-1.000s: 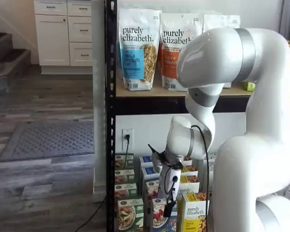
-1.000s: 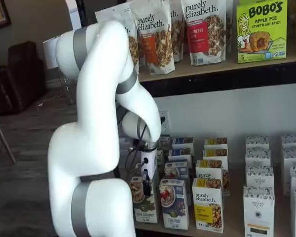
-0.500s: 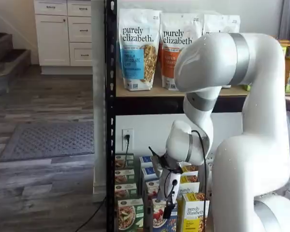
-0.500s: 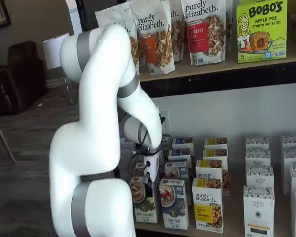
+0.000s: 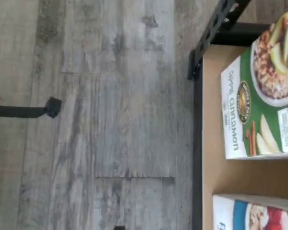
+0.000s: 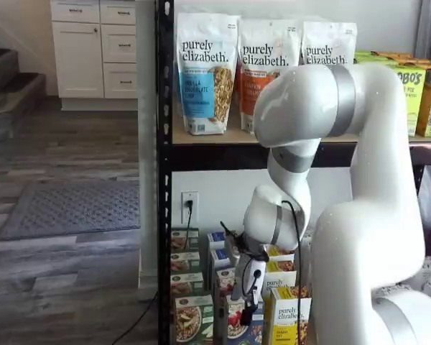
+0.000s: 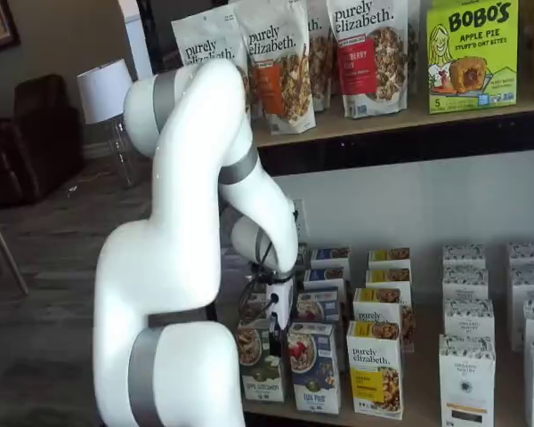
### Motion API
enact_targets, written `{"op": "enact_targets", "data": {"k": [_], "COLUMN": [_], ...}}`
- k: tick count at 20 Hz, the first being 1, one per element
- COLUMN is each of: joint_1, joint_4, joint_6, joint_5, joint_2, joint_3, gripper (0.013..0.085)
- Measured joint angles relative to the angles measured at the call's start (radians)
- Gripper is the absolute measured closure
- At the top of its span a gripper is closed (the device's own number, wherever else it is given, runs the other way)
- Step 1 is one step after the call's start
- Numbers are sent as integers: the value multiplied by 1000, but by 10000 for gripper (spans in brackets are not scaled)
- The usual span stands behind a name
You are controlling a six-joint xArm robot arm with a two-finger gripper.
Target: Pick up the blue and white box that is on the bottom shelf, the second box from the left
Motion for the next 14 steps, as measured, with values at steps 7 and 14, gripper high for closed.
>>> {"op": "enact_targets", "data": {"k": [7,14], "joint_1": [-28,-48], "joint_4": [-9,-51], "joint_6": [-14,9], "joint_5": [18,49], "joint_2": [66,160], "joint_3": [-91,-215], "gripper": [130,130]}}
